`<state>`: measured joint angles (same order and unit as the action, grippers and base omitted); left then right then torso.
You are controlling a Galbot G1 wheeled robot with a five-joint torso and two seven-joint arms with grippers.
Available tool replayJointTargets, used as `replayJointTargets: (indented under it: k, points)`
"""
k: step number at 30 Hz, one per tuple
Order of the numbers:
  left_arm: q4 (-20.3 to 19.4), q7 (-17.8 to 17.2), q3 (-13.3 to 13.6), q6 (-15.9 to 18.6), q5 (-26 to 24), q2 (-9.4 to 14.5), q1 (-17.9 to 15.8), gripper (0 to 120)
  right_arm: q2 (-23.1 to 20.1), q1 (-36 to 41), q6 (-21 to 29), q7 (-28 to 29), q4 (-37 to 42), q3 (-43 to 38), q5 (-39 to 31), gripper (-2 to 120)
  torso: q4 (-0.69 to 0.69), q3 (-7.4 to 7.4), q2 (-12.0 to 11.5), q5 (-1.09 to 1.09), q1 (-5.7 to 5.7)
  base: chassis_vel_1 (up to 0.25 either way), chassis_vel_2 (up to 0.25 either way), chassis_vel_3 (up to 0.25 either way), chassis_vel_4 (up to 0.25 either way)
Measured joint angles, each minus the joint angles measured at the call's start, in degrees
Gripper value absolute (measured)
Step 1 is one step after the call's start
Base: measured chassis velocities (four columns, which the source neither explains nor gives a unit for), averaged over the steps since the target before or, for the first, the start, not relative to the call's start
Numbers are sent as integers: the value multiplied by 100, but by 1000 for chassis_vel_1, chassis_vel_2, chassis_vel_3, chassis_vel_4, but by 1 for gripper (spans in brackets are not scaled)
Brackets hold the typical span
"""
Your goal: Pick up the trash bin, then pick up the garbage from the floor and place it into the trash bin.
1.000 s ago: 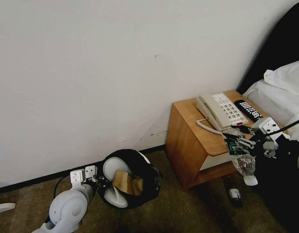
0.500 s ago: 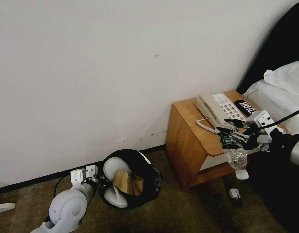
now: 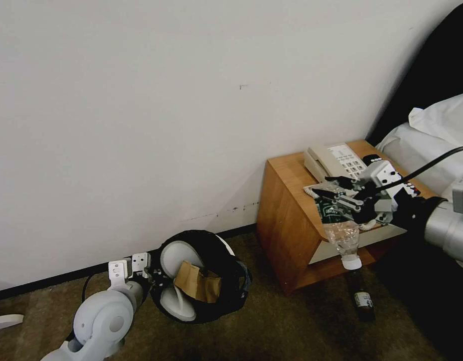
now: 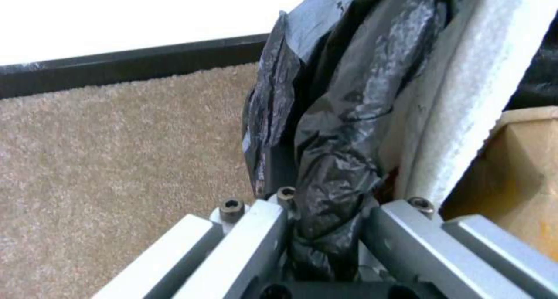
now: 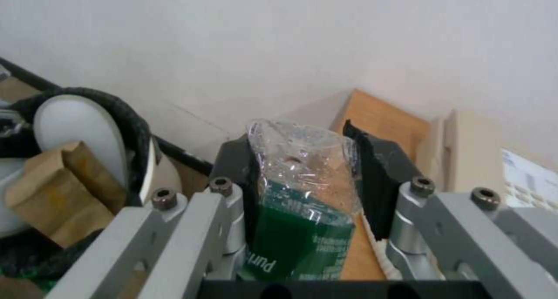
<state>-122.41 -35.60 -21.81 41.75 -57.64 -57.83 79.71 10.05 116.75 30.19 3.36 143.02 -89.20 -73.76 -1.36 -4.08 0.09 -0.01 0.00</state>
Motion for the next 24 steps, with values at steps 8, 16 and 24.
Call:
replayJointTargets:
  k: [8,16,24]
  points:
    - [-166,-43,-29,41,-30,153,-1,0,-399,-59,-180,-47,-178,101,-54,33,1,0,0,1,0,0,0,0,0]
    - [-324,-141,-40,42,-170,330,-25,0,-636,-54,-468,-110,-254,154,-65,32,0,0,1,0,0,0,0,0,0]
    - [-577,-239,-46,43,-393,596,-29,0,-1025,-74,-775,-146,-434,219,-38,32,1,0,1,0,0,0,0,0,0]
